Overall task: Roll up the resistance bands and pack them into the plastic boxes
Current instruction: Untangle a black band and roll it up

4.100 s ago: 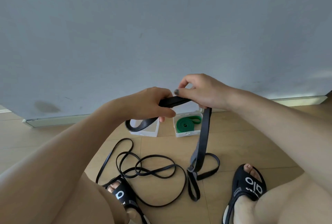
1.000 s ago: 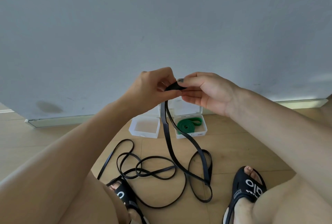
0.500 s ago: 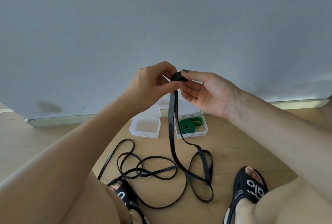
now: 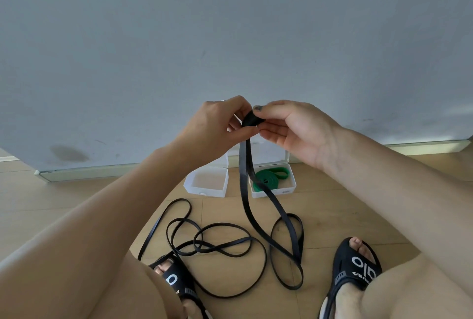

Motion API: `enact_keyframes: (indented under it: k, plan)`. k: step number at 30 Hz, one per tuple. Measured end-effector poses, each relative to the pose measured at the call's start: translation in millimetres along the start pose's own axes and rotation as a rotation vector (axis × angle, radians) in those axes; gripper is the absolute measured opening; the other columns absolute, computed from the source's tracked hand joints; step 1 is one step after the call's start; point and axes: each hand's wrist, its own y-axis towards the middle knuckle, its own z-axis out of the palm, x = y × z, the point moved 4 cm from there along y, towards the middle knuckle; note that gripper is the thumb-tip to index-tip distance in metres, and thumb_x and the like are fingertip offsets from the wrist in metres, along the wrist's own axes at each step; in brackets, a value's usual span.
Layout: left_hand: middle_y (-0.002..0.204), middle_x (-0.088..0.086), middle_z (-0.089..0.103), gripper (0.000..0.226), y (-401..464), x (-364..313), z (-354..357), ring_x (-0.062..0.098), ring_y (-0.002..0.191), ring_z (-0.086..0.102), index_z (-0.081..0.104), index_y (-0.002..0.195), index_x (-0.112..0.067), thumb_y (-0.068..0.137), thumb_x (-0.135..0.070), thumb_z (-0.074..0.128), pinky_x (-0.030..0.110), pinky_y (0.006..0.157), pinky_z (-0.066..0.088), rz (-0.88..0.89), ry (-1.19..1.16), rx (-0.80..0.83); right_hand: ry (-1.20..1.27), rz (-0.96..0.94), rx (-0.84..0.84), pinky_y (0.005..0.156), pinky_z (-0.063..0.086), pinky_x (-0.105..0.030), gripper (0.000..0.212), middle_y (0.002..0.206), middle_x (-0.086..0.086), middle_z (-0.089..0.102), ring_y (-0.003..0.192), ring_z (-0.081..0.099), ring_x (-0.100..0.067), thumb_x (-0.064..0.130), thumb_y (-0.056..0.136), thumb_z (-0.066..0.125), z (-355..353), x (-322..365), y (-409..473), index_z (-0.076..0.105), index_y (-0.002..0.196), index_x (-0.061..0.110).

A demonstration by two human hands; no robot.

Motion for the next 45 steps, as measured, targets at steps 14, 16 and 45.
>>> enact_keyframes:
  k: [14,16,45]
  plan:
    - [0.090,-0.003,0.072,0.012,2,-12,0,0.002,0.081,0.073,0.061,0.105,-0.008,0.099,-0.018,0.063,0.034,0.075,0.058,0.079,-0.062,-0.080,0.342,0.116,-0.044,0.056,0.043,-0.019,0.005,0.073,-0.003,0.068,0.055,0.052,-0.007,0.006,0.088,0.077,0,-7,0,0.073,0.089,0.008]
    - [0.093,0.002,0.069,0.019,4,-14,-1,0.010,0.082,0.073,0.060,0.108,-0.005,0.101,-0.023,0.057,0.038,0.075,0.058,0.147,-0.001,-0.101,0.418,0.124,-0.014,0.056,0.045,-0.019,0.003,0.075,-0.004,0.067,0.055,0.054,-0.007,0.007,0.089,0.076,4,-10,0,0.073,0.089,0.009]
    - [0.092,0.002,0.066,0.020,3,-12,-8,0.021,0.077,0.063,0.063,0.109,-0.007,0.097,-0.022,0.068,0.043,0.070,0.054,0.268,0.149,-0.148,-0.127,-0.060,0.003,0.090,0.053,-0.033,0.009,0.091,-0.001,0.067,0.081,0.059,-0.013,0.021,0.093,0.073,6,-2,-2,0.075,0.096,0.013]
